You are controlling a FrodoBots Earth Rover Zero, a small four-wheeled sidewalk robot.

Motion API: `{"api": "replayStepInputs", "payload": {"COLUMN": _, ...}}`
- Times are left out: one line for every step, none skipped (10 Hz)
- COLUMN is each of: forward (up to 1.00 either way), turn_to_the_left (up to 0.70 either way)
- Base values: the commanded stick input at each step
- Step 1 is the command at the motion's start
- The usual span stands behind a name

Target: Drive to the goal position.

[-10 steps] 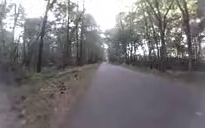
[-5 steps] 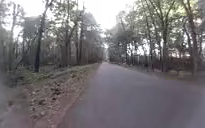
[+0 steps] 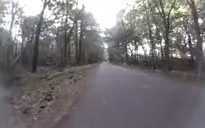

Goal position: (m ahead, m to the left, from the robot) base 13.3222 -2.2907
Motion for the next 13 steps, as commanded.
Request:
{"api": "replayStepInputs", "payload": {"forward": 0.70, "turn_to_the_left": 0.07}}
{"api": "replayStepInputs", "payload": {"forward": 0.70, "turn_to_the_left": 0.04}}
{"api": "replayStepInputs", "payload": {"forward": 0.70, "turn_to_the_left": 0.01}}
{"api": "replayStepInputs", "payload": {"forward": 0.70, "turn_to_the_left": 0.01}}
{"api": "replayStepInputs", "payload": {"forward": 0.70, "turn_to_the_left": 0.01}}
{"api": "replayStepInputs", "payload": {"forward": 0.70, "turn_to_the_left": 0.01}}
{"api": "replayStepInputs", "payload": {"forward": 0.70, "turn_to_the_left": 0.01}}
{"api": "replayStepInputs", "payload": {"forward": 0.70, "turn_to_the_left": 0.01}}
{"api": "replayStepInputs", "payload": {"forward": 0.70, "turn_to_the_left": 0.01}}
{"api": "replayStepInputs", "payload": {"forward": 0.70, "turn_to_the_left": 0.01}}
{"api": "replayStepInputs", "payload": {"forward": 0.70, "turn_to_the_left": 0.01}}
{"api": "replayStepInputs", "payload": {"forward": 0.70, "turn_to_the_left": 0.01}}
{"api": "replayStepInputs", "payload": {"forward": 0.70, "turn_to_the_left": 0.00}}
